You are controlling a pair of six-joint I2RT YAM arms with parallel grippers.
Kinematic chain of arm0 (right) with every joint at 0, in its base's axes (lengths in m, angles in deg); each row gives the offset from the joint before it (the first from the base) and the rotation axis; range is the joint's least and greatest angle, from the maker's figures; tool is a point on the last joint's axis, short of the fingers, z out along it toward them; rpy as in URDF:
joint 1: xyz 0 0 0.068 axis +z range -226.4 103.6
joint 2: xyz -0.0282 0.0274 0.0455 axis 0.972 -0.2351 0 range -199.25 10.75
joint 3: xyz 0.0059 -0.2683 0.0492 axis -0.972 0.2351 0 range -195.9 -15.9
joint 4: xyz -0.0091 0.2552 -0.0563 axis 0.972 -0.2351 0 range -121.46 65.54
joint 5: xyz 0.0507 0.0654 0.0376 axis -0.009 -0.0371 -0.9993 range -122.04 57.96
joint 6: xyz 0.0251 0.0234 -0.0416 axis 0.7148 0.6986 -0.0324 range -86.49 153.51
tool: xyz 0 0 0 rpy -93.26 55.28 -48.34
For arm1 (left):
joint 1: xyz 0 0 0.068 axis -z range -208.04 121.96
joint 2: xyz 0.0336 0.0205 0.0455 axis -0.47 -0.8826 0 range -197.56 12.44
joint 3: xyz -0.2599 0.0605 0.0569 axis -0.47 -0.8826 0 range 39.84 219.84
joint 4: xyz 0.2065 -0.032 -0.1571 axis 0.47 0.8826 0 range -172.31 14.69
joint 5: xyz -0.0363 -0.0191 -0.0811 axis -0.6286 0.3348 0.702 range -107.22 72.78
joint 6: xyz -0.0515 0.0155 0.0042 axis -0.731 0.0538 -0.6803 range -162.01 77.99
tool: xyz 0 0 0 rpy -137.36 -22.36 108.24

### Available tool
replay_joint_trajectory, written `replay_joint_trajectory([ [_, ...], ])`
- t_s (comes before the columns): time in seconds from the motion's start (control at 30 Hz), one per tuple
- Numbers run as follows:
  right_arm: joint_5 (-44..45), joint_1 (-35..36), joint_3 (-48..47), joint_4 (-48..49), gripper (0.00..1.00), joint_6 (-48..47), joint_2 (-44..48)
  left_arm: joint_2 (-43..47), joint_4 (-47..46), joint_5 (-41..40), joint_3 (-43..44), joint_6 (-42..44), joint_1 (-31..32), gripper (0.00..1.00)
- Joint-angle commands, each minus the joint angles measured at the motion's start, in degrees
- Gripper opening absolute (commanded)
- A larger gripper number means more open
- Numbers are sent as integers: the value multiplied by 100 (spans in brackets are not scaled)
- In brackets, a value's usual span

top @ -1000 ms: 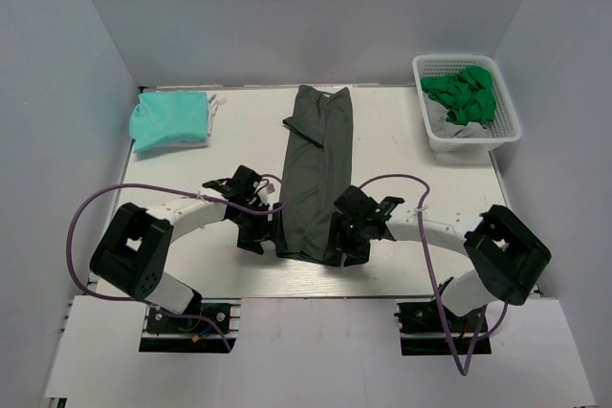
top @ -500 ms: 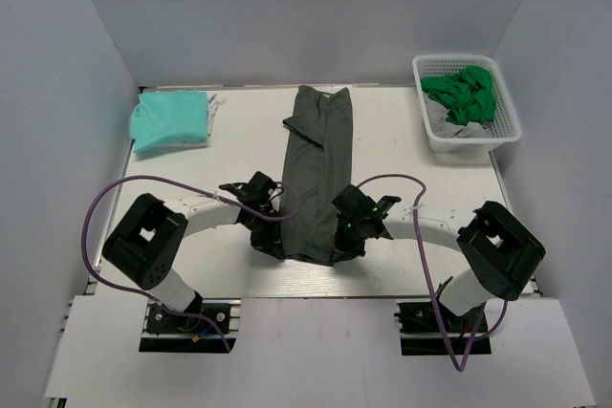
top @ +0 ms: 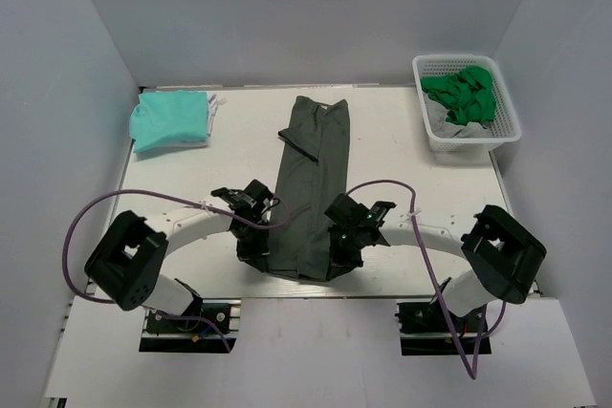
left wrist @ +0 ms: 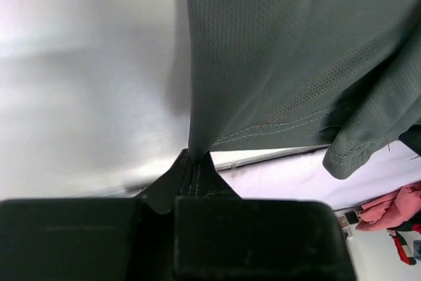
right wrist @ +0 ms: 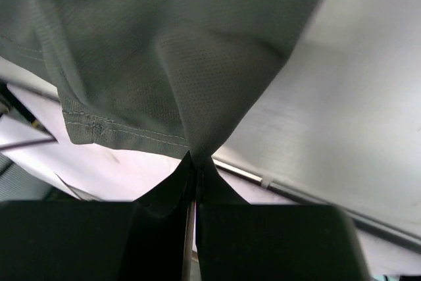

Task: Fold and stack the t-shirts
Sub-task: Grab the bottom of the folded rectangular tshirt with both arms, then fold the folded rectangular tshirt in 1/3 of the way

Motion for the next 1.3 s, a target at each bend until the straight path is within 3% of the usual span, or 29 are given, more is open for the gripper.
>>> replay_joint_trajectory([
  [0.0,-79,149,-410,-553,0,-211,75,394,731,-488,192,-186,69,0],
  [0.17,36,35,-1008,-694,0,-483,-48,78,1207,-859,1106,-239,69,0],
  [0.4,579,-141,-2282,-1730,0,-809,-575,-914,1690,-1289,2573,-239,-115,0],
  [0.97,414,-1863,-4365,-2373,0,-1776,-1771,-3367,2305,-1623,6676,121,-818,0],
  [1.27,150,-2347,-4823,-2074,0,-1890,-2307,-4140,2236,-1553,7478,244,-1108,0],
])
